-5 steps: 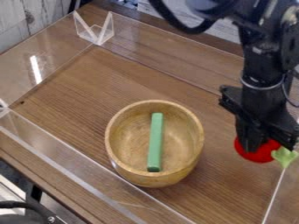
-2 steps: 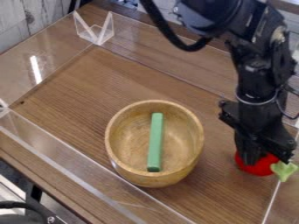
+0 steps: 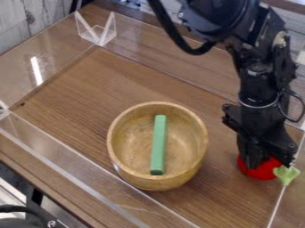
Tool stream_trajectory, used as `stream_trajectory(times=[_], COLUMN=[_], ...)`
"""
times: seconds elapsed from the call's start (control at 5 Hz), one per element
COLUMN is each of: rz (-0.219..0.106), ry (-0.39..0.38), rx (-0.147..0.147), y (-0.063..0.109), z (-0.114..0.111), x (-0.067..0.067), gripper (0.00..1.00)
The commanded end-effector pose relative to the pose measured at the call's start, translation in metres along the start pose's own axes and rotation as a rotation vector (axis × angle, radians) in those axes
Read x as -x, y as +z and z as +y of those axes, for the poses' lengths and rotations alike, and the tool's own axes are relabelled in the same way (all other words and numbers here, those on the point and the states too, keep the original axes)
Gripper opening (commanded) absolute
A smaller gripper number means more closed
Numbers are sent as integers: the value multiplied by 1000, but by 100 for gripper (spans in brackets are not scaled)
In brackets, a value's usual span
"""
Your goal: Move the red object to the right side of the table
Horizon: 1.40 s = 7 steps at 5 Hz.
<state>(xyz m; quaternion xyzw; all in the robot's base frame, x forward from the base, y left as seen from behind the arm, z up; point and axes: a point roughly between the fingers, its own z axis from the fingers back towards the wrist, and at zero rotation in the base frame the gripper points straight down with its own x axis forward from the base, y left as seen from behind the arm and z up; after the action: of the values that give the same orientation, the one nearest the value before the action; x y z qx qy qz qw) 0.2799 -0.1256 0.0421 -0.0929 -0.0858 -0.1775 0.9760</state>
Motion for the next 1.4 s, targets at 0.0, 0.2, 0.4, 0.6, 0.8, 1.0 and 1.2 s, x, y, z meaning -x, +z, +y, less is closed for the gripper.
stream_trajectory(times=[0.0,0.2,0.4,0.6,0.8,1.0,1.2], rz=[-41,-37,-34,-31,-26,-26,-34], ry=[-6,-10,-13,-13,4,23,41], rx=[-5,-7,-9,-11,-15,-22,-31], y=[7,4,2,-1,6,15,27], z=[6,8,12,15,17,19,21], x=[-12,-14,-15,-16,-15,-14,-14], gripper=[0,0,0,0,100,100,100])
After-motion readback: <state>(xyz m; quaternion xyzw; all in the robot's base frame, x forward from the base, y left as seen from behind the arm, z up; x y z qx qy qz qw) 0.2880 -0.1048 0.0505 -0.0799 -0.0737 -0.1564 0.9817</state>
